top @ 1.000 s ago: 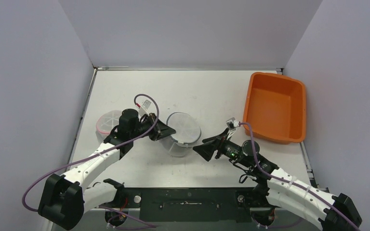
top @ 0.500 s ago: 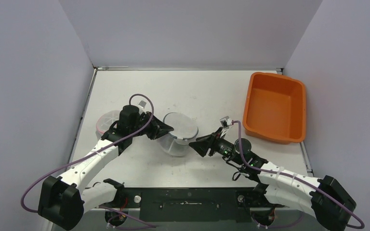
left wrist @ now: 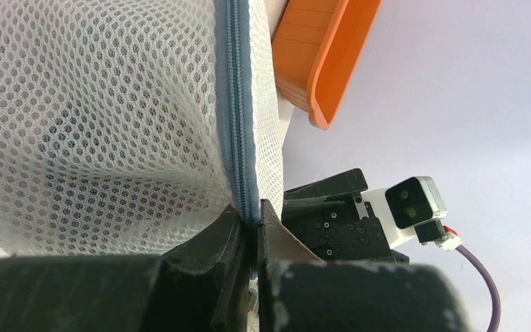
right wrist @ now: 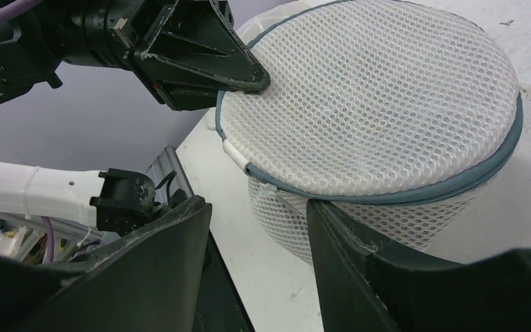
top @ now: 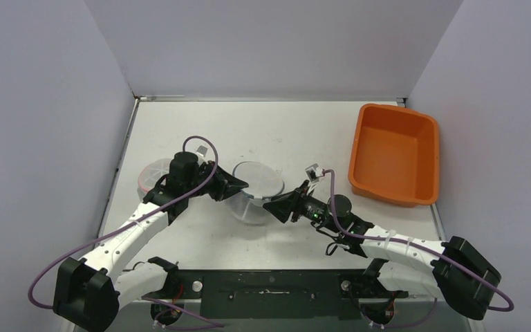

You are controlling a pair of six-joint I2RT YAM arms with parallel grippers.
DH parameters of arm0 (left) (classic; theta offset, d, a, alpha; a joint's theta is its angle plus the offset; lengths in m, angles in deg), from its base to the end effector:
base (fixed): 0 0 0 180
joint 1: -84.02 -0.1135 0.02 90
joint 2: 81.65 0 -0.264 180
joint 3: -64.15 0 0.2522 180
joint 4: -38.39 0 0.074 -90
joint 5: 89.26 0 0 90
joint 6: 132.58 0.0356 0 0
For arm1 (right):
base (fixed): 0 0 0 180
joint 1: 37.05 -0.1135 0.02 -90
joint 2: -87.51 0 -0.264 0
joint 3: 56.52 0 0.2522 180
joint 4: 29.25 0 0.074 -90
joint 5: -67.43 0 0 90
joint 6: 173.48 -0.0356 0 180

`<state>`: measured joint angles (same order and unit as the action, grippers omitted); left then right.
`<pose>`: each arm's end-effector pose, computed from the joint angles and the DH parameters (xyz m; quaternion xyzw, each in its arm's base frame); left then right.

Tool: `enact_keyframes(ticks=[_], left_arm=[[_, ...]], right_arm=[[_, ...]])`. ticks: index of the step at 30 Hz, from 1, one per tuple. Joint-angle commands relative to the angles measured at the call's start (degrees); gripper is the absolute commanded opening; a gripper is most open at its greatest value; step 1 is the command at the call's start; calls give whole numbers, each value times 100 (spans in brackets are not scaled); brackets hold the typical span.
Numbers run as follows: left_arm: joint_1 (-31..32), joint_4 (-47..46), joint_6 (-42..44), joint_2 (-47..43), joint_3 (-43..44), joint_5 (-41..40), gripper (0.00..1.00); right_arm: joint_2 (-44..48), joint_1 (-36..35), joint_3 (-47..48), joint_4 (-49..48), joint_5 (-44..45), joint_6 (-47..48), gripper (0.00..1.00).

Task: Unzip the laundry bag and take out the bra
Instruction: Unzip the laundry bag at the center of the board.

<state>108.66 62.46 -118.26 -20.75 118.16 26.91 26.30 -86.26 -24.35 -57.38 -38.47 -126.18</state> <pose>0.2051 -0.1113 0.2594 -0.2645 0.8130 -0.4947 0.1562 0.1374 0.1741 0.2207 -0.1369 0.6992 0.5679 0.4121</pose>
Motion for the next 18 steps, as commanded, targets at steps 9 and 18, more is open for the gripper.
enact_keyframes(ticks=[9, 18], left_arm=[[-34, -459, -129, -279, -27, 64, 0], [-36, -535, -162, -367, -85, 95, 0]], right_arm=[[-196, -191, 333, -377, 72, 77, 47], [-330, -255, 319, -518, 389, 27, 44]])
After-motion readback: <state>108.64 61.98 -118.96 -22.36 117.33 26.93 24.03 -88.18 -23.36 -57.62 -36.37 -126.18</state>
